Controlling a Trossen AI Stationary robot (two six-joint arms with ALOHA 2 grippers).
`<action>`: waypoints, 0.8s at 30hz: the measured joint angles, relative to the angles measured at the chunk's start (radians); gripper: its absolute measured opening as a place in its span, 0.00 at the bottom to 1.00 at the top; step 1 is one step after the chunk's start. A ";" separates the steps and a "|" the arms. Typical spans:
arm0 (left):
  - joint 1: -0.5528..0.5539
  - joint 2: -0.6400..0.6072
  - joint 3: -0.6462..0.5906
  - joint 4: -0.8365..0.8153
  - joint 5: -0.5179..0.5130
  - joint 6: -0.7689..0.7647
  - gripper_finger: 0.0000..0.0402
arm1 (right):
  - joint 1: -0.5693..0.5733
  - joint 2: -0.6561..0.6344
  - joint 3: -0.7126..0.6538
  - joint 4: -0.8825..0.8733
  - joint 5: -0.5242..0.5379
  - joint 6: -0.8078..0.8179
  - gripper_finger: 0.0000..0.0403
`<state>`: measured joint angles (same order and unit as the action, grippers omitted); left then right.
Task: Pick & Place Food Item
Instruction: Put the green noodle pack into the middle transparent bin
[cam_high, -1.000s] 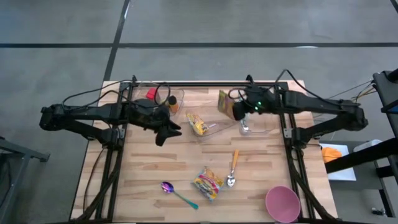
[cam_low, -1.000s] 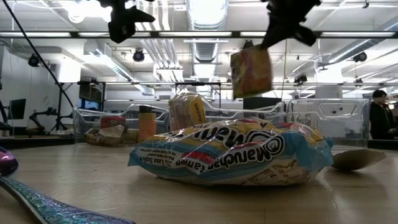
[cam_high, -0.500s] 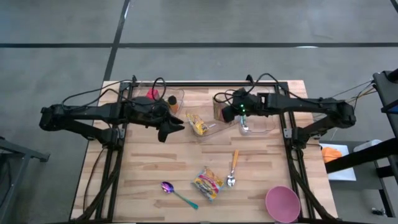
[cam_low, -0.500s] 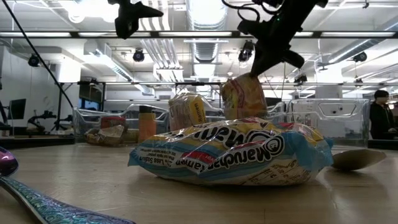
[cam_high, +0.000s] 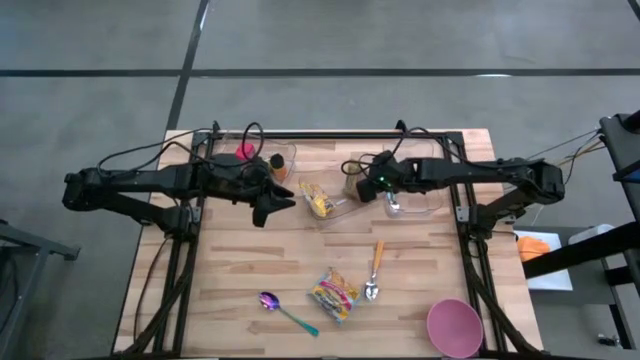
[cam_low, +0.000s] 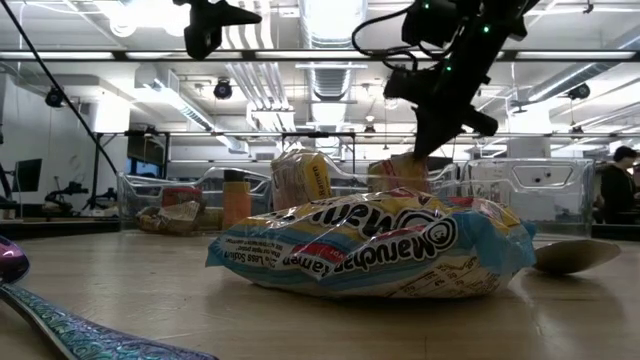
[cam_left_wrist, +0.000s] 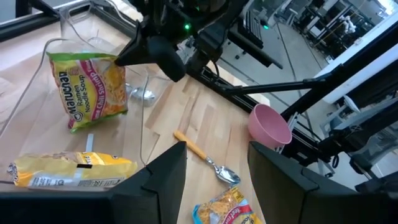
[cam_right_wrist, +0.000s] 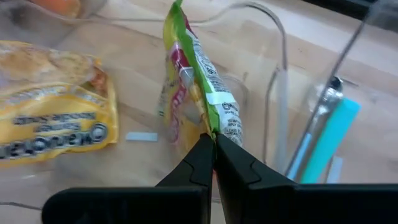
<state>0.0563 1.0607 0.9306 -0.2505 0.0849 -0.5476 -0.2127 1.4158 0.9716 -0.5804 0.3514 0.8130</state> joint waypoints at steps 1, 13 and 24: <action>0.000 0.000 0.000 -0.001 0.000 0.000 0.44 | 0.000 0.000 -0.008 -0.001 0.007 0.006 0.02; 0.002 0.000 -0.001 -0.001 0.000 0.000 0.44 | -0.004 -0.001 -0.035 0.001 0.015 0.017 0.02; 0.002 0.000 -0.001 -0.001 0.000 0.000 0.44 | -0.004 -0.001 -0.035 0.002 0.015 -0.001 0.02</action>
<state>0.0586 1.0607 0.9295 -0.2520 0.0853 -0.5480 -0.2169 1.4151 0.9363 -0.5785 0.3668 0.8117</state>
